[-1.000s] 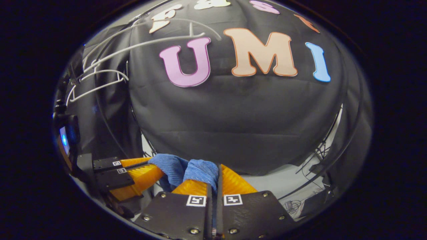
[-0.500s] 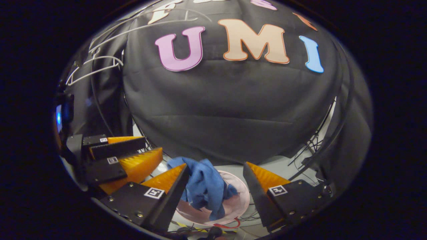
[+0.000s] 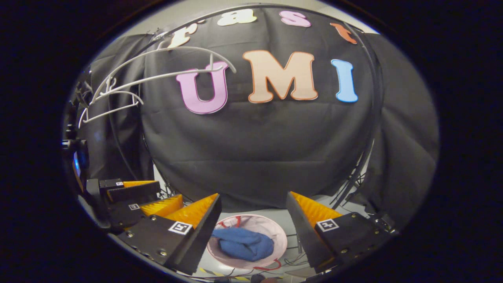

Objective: Grasp the clothes on the hanger with both hands and then place them into the laundry hamper below.

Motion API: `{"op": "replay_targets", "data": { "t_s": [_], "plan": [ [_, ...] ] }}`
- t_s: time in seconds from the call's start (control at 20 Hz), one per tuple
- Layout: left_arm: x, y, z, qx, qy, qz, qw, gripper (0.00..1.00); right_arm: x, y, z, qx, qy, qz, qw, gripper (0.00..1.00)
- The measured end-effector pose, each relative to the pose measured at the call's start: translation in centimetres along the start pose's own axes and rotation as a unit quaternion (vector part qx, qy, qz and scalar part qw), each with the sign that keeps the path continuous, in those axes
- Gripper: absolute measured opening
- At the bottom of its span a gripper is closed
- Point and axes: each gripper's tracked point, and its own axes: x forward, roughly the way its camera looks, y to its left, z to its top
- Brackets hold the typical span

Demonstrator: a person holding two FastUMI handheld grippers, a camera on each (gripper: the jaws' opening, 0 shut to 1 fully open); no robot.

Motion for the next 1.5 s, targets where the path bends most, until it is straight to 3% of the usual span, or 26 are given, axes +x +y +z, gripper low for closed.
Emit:
{"op": "replay_targets", "data": {
  "t_s": [0.1,0.2,0.45,1.0,1.25,1.5],
  "plan": [
    [-1.3,0.2,1.4,0.002,-0.01,0.01,1.0,0.9,-1.2,0.1,1.4,0.008,-0.015,-0.004,1.0,0.95],
    [-2.3,0.8,2.0,0.001,-0.018,0.022,1.0,0.88,-2.2,0.4,2.5,0.015,-0.026,-0.006,1.0,1.0],
    [-4.8,1.6,4.3,-0.001,-0.03,0.039,0.999,0.91,-4.6,1.0,5.3,0.009,-0.057,-0.016,0.998,0.99],
    [-11.0,5.1,13.8,0.006,-0.102,0.105,0.989,0.92,-10.9,2.0,14.3,0.037,-0.148,-0.022,0.988,0.99],
    [-13.2,5.4,17.5,0.01,-0.127,0.111,0.986,0.93,-14.0,0.1,19.0,0.072,-0.197,-0.037,0.977,0.99],
    [-14.6,5.6,19.8,0.041,-0.149,0.12,0.981,0.94,-15.3,-2.6,19.3,0.065,-0.214,-0.066,0.972,0.93]
  ]
}}
